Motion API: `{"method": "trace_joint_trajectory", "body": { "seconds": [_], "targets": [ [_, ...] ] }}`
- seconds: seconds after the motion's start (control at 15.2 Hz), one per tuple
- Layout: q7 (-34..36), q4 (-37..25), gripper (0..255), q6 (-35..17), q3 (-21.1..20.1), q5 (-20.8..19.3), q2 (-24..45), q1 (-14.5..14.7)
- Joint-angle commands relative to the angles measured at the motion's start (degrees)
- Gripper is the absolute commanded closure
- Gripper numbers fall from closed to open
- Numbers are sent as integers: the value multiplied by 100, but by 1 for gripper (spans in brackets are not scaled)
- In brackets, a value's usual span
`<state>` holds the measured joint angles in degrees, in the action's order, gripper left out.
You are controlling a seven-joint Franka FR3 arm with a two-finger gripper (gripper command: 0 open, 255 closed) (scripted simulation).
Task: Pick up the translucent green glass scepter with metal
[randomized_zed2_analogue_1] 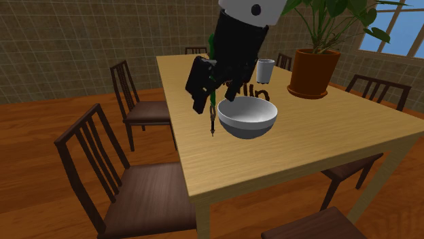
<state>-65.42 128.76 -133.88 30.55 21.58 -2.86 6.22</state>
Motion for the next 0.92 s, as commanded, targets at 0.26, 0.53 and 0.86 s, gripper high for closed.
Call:
{"method": "trace_joint_trajectory", "body": {
  "seconds": [0.26, 0.53, 0.86],
  "targets": [
    [-1767, -1334, 0, 212, -12, 1683, 1617, -298],
    [-2386, -2066, 0, 394, -237, 2296, 2373, -661],
    [-2636, -2002, 0, 191, -345, 2549, 2598, -733]
  ]
}}
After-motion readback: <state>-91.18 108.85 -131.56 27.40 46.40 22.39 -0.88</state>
